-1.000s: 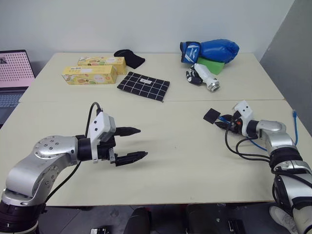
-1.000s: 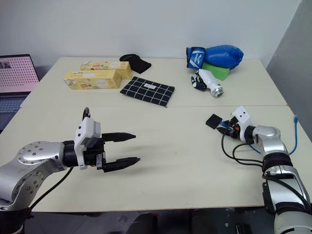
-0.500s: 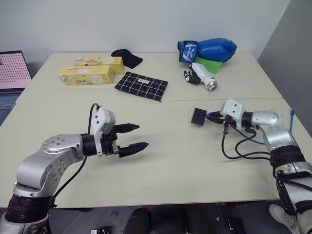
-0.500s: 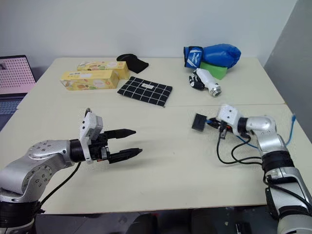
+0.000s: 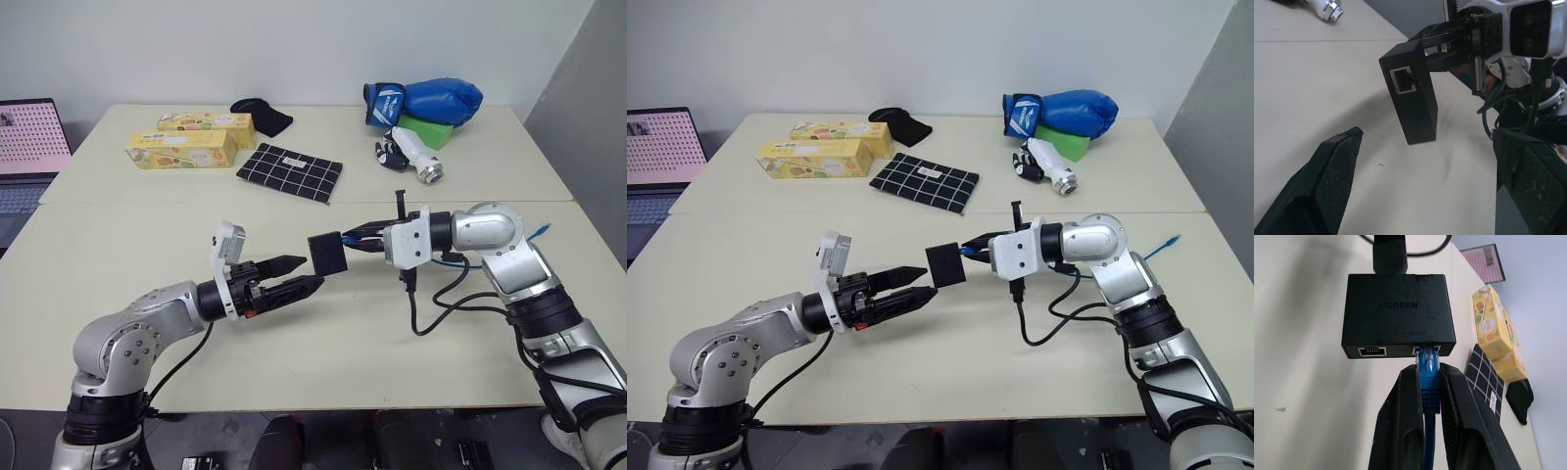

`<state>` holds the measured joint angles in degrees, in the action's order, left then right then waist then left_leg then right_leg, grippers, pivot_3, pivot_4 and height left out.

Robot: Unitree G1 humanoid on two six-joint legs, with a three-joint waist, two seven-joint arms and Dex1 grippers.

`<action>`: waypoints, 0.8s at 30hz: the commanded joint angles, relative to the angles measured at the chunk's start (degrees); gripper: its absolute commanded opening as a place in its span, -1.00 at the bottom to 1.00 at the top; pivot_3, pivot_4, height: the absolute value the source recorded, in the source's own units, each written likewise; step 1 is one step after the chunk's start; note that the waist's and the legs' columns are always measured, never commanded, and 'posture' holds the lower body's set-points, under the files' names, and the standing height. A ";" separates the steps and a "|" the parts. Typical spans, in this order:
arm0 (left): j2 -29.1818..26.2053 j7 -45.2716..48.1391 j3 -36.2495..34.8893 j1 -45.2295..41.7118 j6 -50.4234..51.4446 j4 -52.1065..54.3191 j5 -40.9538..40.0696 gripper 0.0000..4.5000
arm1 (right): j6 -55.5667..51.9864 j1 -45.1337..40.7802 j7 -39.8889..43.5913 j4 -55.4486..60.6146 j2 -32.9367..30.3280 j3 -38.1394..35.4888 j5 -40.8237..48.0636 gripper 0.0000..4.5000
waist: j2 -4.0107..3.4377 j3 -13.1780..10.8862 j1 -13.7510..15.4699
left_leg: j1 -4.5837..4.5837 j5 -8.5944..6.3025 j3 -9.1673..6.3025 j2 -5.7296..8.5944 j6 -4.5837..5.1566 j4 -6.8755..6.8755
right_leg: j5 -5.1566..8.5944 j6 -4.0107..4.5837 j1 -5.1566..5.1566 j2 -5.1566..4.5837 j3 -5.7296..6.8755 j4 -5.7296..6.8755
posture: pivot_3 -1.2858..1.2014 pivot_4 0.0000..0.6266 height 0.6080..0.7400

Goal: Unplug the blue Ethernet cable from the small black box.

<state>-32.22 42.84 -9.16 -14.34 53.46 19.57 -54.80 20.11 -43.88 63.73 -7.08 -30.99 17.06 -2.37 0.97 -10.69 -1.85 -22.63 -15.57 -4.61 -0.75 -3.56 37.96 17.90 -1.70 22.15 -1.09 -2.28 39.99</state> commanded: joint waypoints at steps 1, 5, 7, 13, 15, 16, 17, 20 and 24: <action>1.27 -0.93 -0.33 -1.67 -0.74 -0.22 -0.99 1.00 | -1.64 -0.93 0.44 4.28 0.11 -0.52 2.34 -0.92 | 0.00 0.00 0.02 | 0.00 0.00 -0.01 0.00 0.00 0.00 | 0.00 0.00 0.00 0.00 0.01 0.00 | 0.03 -0.52 1.00; 1.93 -0.52 0.22 -2.16 -1.06 -1.20 -0.70 0.84 | -2.75 -0.43 0.28 5.90 0.31 -0.26 2.73 -0.92 | 0.00 0.00 0.00 | 0.02 0.00 0.00 0.00 0.00 0.00 | 0.00 0.00 0.00 0.00 0.00 0.00 | 0.03 -0.52 1.00; 2.27 -0.01 0.28 -2.28 -0.70 -1.50 -1.46 0.68 | -2.61 -0.37 0.13 6.35 0.43 -0.09 2.57 -0.92 | 0.00 0.00 -0.01 | 0.01 0.00 0.01 0.00 0.00 -0.01 | 0.00 0.00 0.00 0.00 0.00 0.00 | 0.03 -0.52 1.00; 2.80 0.07 0.07 -3.02 0.06 -1.96 -2.91 0.08 | -0.83 -0.30 -0.79 6.76 0.64 0.42 1.07 -0.92 | 0.00 0.00 0.00 | 0.01 0.00 0.00 0.00 0.00 -0.01 | 0.00 0.00 0.00 0.00 0.00 0.00 | 0.03 -0.52 1.00; 2.97 -0.15 -0.10 -3.40 0.23 -2.42 -3.18 -0.12 | -0.04 -0.54 -1.06 6.50 0.90 0.75 0.55 -0.92 | 0.00 0.00 0.00 | 0.01 0.00 0.00 0.00 0.00 0.00 | 0.00 0.00 0.00 0.00 0.00 0.00 | 0.03 -0.52 1.00; 3.01 -0.24 -0.18 -3.50 0.27 -2.58 -3.24 -0.22 | 0.20 -0.66 -1.14 6.41 0.99 0.88 0.36 -0.92 | 0.00 0.00 -0.02 | 0.02 0.00 0.01 0.00 0.00 -0.01 | 0.00 0.00 0.00 0.00 0.00 0.00 | 0.03 -0.52 1.00; 2.98 -0.29 -0.19 -3.54 0.26 -2.66 -3.27 -0.32 | 0.43 -0.74 -1.22 6.36 1.07 0.98 0.21 -0.92 | 0.00 0.00 -0.02 | 0.02 0.00 0.01 0.00 0.00 -0.01 | 0.00 0.00 0.00 0.00 0.00 0.00 | 0.03 -0.52 1.00; 2.83 -0.79 -0.35 -3.45 0.17 -2.86 -3.20 -0.57 | 0.76 -0.55 -1.41 6.90 1.13 1.44 -0.39 -0.92 | 0.00 0.00 -0.01 | 0.01 0.00 0.00 0.00 0.00 -0.01 | 0.00 0.00 0.00 0.00 0.00 0.00 | 0.03 -0.52 1.00; 2.02 -0.37 -0.48 -2.91 0.20 -2.79 -3.19 -0.64 | 3.82 0.12 -2.30 6.87 0.29 2.10 -2.29 -0.77 | 0.00 0.00 0.00 | 0.01 0.01 0.00 0.01 -0.02 -0.01 | 0.00 0.00 0.00 0.00 0.01 -0.01 | 0.03 -0.52 1.00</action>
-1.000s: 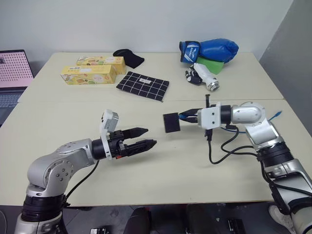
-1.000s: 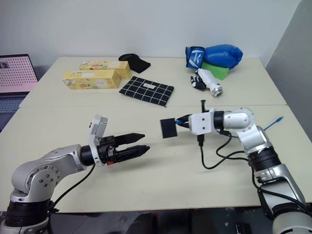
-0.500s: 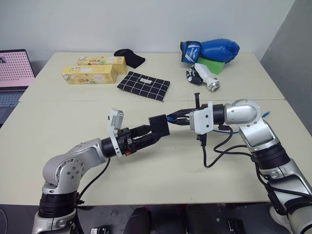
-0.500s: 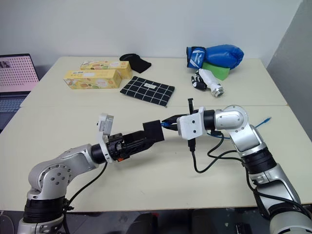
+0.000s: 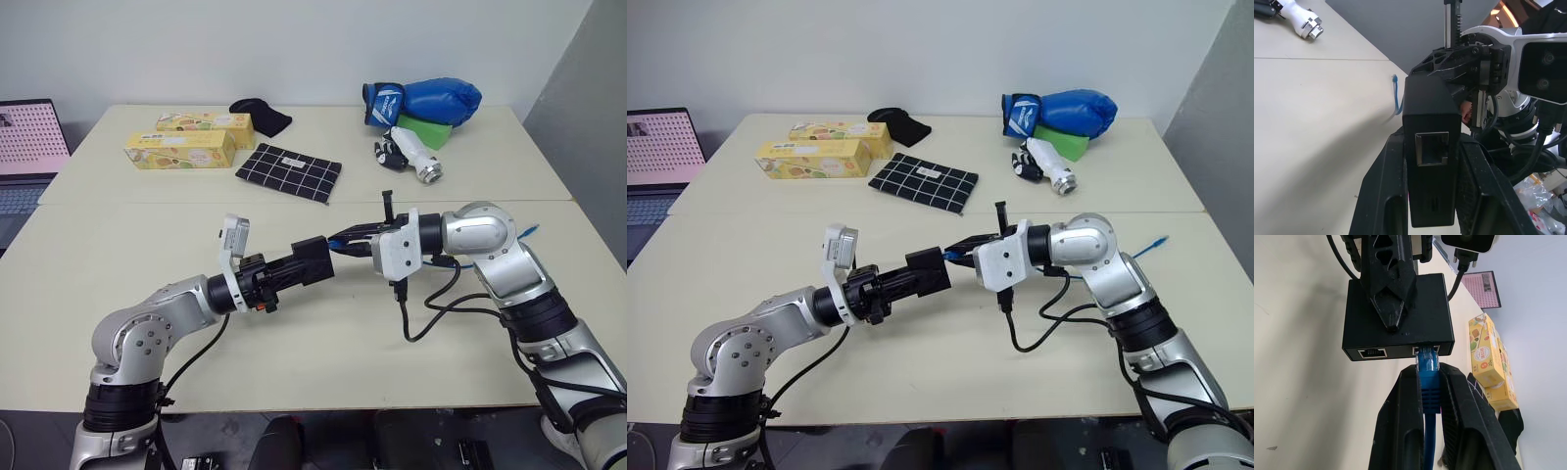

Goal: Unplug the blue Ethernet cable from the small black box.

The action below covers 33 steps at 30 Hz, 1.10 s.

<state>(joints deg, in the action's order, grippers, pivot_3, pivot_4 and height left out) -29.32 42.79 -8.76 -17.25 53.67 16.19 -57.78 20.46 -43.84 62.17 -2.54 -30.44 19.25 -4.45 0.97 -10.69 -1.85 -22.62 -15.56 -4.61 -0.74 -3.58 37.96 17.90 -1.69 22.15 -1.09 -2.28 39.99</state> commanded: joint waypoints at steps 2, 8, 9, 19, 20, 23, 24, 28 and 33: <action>-1.21 -0.19 -1.20 0.12 0.31 0.77 -0.73 -0.64 | 4.34 0.56 -1.19 2.20 -0.48 -0.18 -0.32 -0.54 | 0.00 0.00 -0.01 | 0.00 0.00 0.00 0.00 -0.01 0.00 | 0.00 0.00 0.00 0.00 0.00 0.00 | 0.03 -0.52 1.00; -4.17 2.70 0.02 -0.22 0.57 0.85 0.26 -0.64 | -3.78 2.37 2.01 7.12 -2.44 -2.56 7.35 0.03 | 0.00 0.00 0.01 | -0.01 0.00 -0.01 -0.01 -0.01 -0.01 | 0.00 0.00 0.00 0.00 -0.01 0.00 | 0.03 -0.52 1.00; -5.03 4.11 0.74 -0.48 0.17 0.78 0.91 -0.64 | -10.29 2.79 3.02 9.26 -3.00 -3.59 11.71 0.14 | 0.00 0.00 0.01 | 0.00 0.00 -0.01 -0.01 0.00 -0.01 | 0.00 0.00 0.00 0.00 -0.01 -0.01 | 0.03 -0.52 1.00; -9.98 19.43 7.51 -3.11 -8.60 -0.64 8.78 -0.64 | -58.83 7.85 -1.92 20.29 -3.53 -9.20 40.92 0.43 | 0.00 0.00 0.07 | -0.01 -0.03 -0.04 0.02 0.06 -0.04 | 0.01 0.02 -0.02 0.00 0.00 -0.03 | 0.03 -0.52 1.00; -9.93 20.51 7.80 -3.25 -9.42 -1.02 9.31 -0.64 | -61.05 8.20 -3.41 20.34 -2.76 -9.64 42.07 0.43 | 0.00 0.00 0.05 | -0.01 -0.03 -0.03 0.04 0.06 -0.05 | 0.01 0.02 0.00 0.02 0.00 -0.02 | 0.03 -0.52 1.00; -9.89 22.62 8.45 -3.36 -11.29 -1.75 10.90 -0.64 | -64.88 8.48 -5.80 20.43 -1.41 -10.34 43.78 0.43 | -0.01 0.00 -0.02 | -0.03 -0.04 0.01 0.06 0.06 -0.05 | 0.01 0.02 0.04 0.04 -0.01 -0.02 | 0.03 -0.52 1.00; -9.80 23.05 8.55 -3.29 -11.87 -1.98 11.31 -0.64 | -66.18 8.57 -6.39 20.53 -1.13 -10.53 44.53 0.43 | 0.00 0.00 -0.02 | -0.04 -0.04 0.01 0.06 0.07 -0.05 | 0.01 0.02 0.05 0.05 -0.01 -0.02 | 0.03 -0.52 1.00; -9.60 24.45 8.88 -3.05 -13.25 -2.68 12.63 -0.64 | -70.26 9.08 -8.52 21.00 0.09 -11.46 47.02 0.43 | 0.00 0.00 0.00 | -0.07 -0.04 -0.01 0.06 0.07 -0.05 | 0.01 0.02 0.05 0.13 0.02 -0.03 | 0.03 -0.52 1.00; -9.29 25.01 8.80 -2.93 -13.66 -3.00 13.43 -0.64 | -72.10 9.72 -8.95 21.24 0.20 -10.93 47.64 0.43 | 0.00 0.00 0.00 | -0.09 -0.04 -0.02 0.06 0.08 -0.04 | 0.01 0.01 0.06 0.13 0.03 -0.03 | 0.03 -0.52 1.00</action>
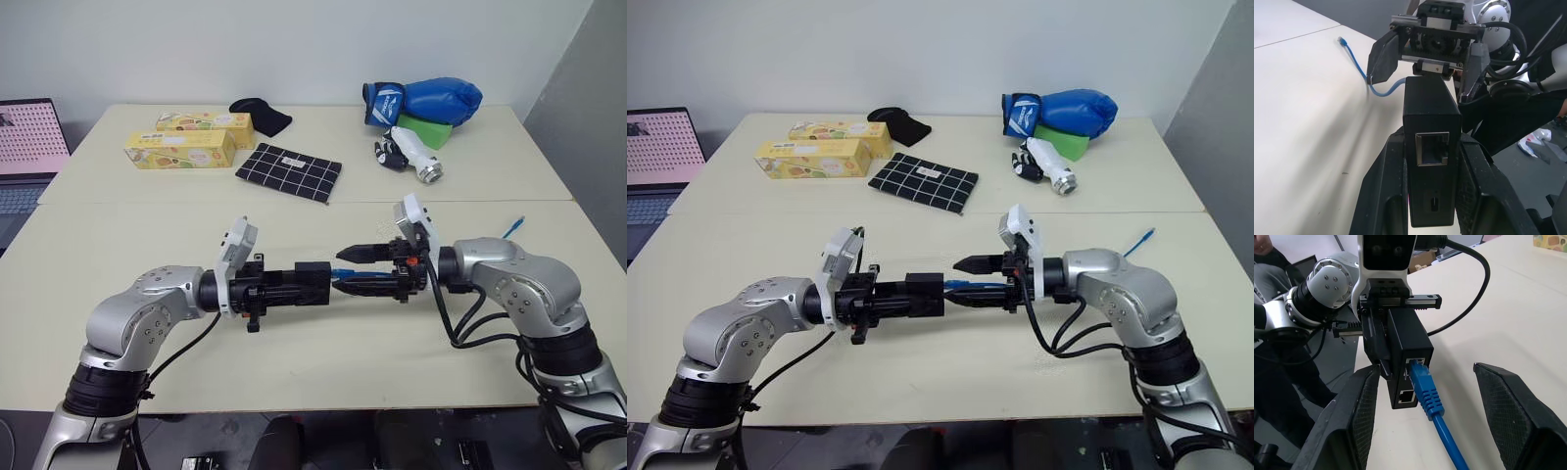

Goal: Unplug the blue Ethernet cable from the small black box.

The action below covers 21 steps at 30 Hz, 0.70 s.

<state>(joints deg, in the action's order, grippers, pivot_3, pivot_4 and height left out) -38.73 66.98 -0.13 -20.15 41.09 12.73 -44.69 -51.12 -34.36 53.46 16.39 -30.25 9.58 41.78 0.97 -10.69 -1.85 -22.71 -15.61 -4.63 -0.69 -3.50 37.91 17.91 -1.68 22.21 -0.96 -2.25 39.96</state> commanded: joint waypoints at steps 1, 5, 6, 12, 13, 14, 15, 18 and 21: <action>0.15 0.84 0.13 0.01 -1.14 0.41 0.43 -0.64 | -0.62 0.25 -0.41 2.29 0.17 -1.16 1.25 0.43 | 0.00 0.00 0.00 | 0.00 0.00 0.01 0.00 0.00 0.00 | 0.00 0.00 0.00 0.00 0.00 0.00 | 0.03 -0.52 1.00; 0.31 0.79 -0.02 0.20 -1.22 0.43 0.77 -0.64 | -1.21 0.09 -0.85 2.19 0.76 -0.94 1.15 0.43 | 0.00 0.00 -0.01 | 0.00 0.00 0.01 0.00 0.00 0.00 | 0.00 0.00 0.00 0.01 0.00 0.00 | 0.03 -0.52 1.00; 0.23 0.91 0.05 0.34 -1.29 0.55 0.93 -0.64 | -1.34 0.07 -0.84 2.21 0.81 -0.97 1.28 0.27 | 0.00 0.00 -0.01 | 0.00 0.00 0.01 0.01 0.00 0.00 | 0.00 0.00 0.01 0.01 0.00 0.00 | 0.03 -0.52 1.00; 0.17 1.04 0.03 0.66 -1.40 0.85 1.27 -0.64 | -2.01 -0.18 -0.51 2.00 0.98 -1.22 1.59 -0.30 | 0.00 0.00 -0.01 | 0.00 0.00 0.00 0.00 0.00 0.00 | 0.00 0.00 0.01 0.02 0.01 0.00 | 0.03 -0.52 1.00; 0.27 0.89 -0.07 0.69 -1.35 0.88 1.23 -0.64 | -1.87 -0.19 -0.17 2.02 0.75 -1.02 1.35 -0.39 | 0.00 0.00 -0.01 | 0.00 0.00 0.00 0.00 0.00 0.00 | 0.00 0.00 0.01 0.02 0.01 0.00 | 0.03 -0.52 1.00; 0.35 0.83 -0.11 0.70 -1.39 0.87 1.27 -0.64 | -1.63 -0.19 0.19 2.05 0.48 -0.72 1.02 -0.49 | 0.00 0.00 -0.01 | 0.00 0.00 0.01 0.01 0.00 0.00 | 0.00 0.00 0.01 0.02 0.00 0.00 | 0.03 -0.52 1.00; 0.42 0.81 -0.15 0.68 -1.43 0.83 1.31 -0.64 | -1.38 -0.19 0.53 2.06 0.26 -0.42 0.69 -0.57 | 0.00 0.00 0.00 | 0.00 0.00 0.01 0.00 0.00 0.00 | 0.00 0.00 0.01 0.02 0.01 -0.01 | 0.03 -0.52 1.00; 0.79 0.81 -0.27 0.56 -1.44 0.72 1.28 -0.64 | -0.90 -0.23 1.25 2.11 -0.01 0.21 0.10 -0.88 | 0.00 0.00 -0.01 | -0.01 0.00 0.00 0.00 0.00 0.00 | 0.00 0.00 0.01 0.02 0.01 -0.01 | 0.03 -0.52 1.00; 1.18 0.98 -0.39 0.47 -1.44 0.68 1.09 -0.64 | -0.71 -0.38 1.71 2.03 -0.05 0.65 -0.20 -0.96 | 0.00 0.00 0.00 | -0.01 0.00 0.01 0.00 0.00 0.00 | 0.00 0.00 0.01 0.02 0.01 -0.01 | 0.03 -0.52 1.00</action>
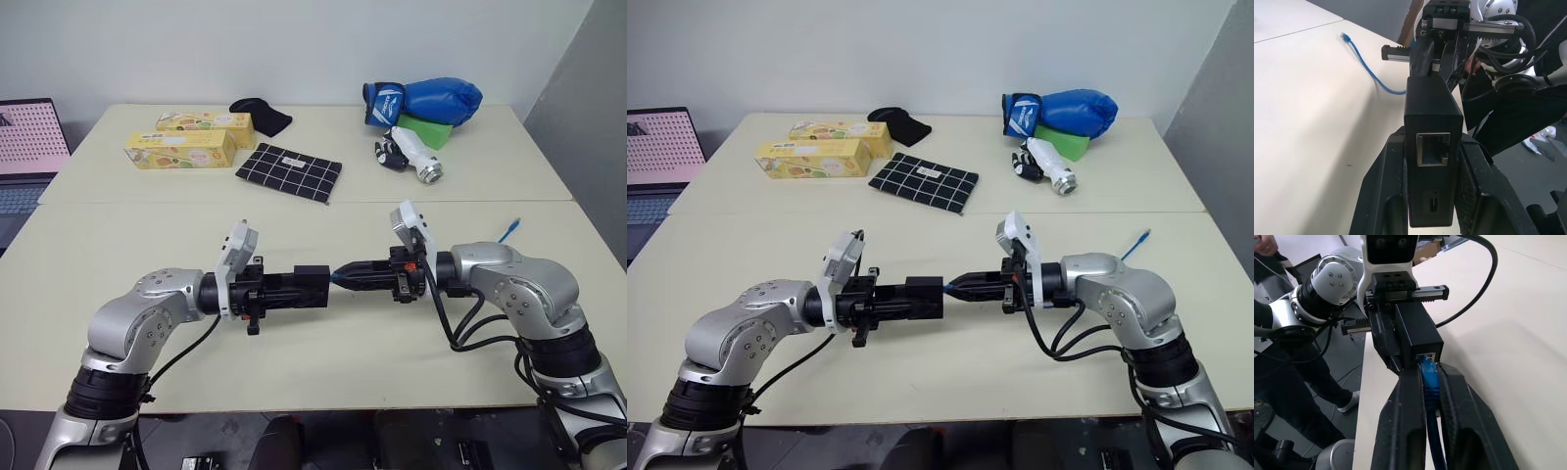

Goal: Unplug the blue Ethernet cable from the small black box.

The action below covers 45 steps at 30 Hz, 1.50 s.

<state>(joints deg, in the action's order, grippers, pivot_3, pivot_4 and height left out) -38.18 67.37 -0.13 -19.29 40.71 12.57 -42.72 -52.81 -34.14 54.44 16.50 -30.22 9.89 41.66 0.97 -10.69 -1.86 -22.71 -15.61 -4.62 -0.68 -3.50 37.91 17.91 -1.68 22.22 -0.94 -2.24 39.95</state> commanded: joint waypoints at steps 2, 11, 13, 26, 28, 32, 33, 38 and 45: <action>0.91 0.67 -0.54 -0.42 -1.07 0.81 -1.00 -0.64 | 0.94 -0.74 0.94 1.74 -0.10 0.55 -0.26 -0.96 | 0.00 0.00 0.00 | 0.00 0.00 0.00 0.00 0.00 0.00 | 0.00 0.00 0.00 0.00 0.00 0.00 | 0.03 -0.52 1.00; 1.33 -1.51 -6.21 -0.30 -2.84 -1.40 -1.70 -0.64 | 1.83 0.55 3.68 -2.44 -4.24 0.17 -2.45 -0.96 | 0.00 0.00 0.00 | 0.00 0.00 0.00 0.00 0.00 0.00 | 0.00 0.00 0.00 0.01 0.00 -0.01 | 0.03 -0.52 1.00; 1.20 -2.38 -7.74 -0.50 -3.34 -2.20 -1.69 -0.64 | 2.18 0.86 3.75 -3.53 -5.06 -0.44 -2.73 -0.96 | 0.02 0.00 0.03 | 0.00 0.00 0.00 0.00 0.00 0.00 | 0.00 0.00 0.00 0.00 0.00 0.00 | 0.03 -0.52 1.00; -0.52 -8.79 -10.22 6.20 -2.58 1.06 0.52 -0.64 | 26.27 -1.96 -17.73 -29.22 1.31 -2.59 -25.43 -0.99 | 0.05 -0.01 -0.06 | -0.01 0.00 0.05 -0.01 -0.01 0.00 | 0.00 -0.01 0.04 -0.01 -0.02 0.01 | 0.03 -0.52 1.00; -0.37 -10.35 -9.48 6.60 -2.69 1.73 1.31 -0.64 | 29.84 -2.41 -20.70 -33.22 2.46 -2.03 -29.22 -0.84 | 0.05 -0.01 -0.06 | -0.01 0.01 0.10 0.00 -0.01 0.00 | 0.00 -0.01 0.05 -0.01 -0.05 0.02 | 0.03 -0.52 1.00; -0.32 -12.85 -9.13 6.90 -2.93 2.15 2.73 -0.65 | 32.08 -2.40 -19.35 -33.96 3.50 -2.57 -30.52 -0.46 | 0.04 -0.02 -0.02 | -0.12 0.01 0.14 -0.03 -0.01 -0.03 | 0.00 -0.01 0.11 -0.05 -0.04 -0.03 | 0.03 -0.52 1.00; -0.16 -13.99 -9.19 6.89 -3.20 2.12 3.44 -0.65 | 31.99 -2.30 -18.62 -33.13 3.46 -3.02 -30.25 -0.39 | 0.04 -0.02 -0.02 | -0.11 0.01 0.13 -0.03 -0.01 -0.03 | 0.00 -0.01 0.11 -0.05 -0.05 -0.03 | 0.03 -0.52 1.00; 2.55 -21.41 -10.15 6.29 -9.95 -0.81 10.48 -0.65 | 31.96 -1.56 -7.79 -23.99 -0.63 -2.61 -27.23 0.11 | 0.02 -0.03 0.01 | -0.09 0.01 0.08 -0.03 -0.01 -0.02 | -0.01 -0.01 0.10 -0.06 -0.04 -0.01 | 0.03 -0.52 1.00; 7.71 -38.29 -13.16 4.68 -32.38 -14.26 26.90 -0.65 | 22.86 -2.20 2.95 -4.73 -1.33 0.07 -16.32 0.51 | 0.05 -0.01 -0.16 | -0.03 0.00 0.01 -0.05 0.00 -0.03 | -0.01 0.00 0.07 -0.14 -0.04 -0.03 | 0.03 -0.52 1.00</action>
<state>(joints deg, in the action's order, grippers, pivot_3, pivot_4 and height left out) -31.03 33.71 -10.75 -14.23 17.05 0.72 -20.15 -27.98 -35.11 56.45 7.27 -32.56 8.80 23.27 1.02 -10.70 -2.01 -22.75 -15.61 -4.62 -0.72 -3.50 37.87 17.90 -1.69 22.28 -1.07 -2.26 39.91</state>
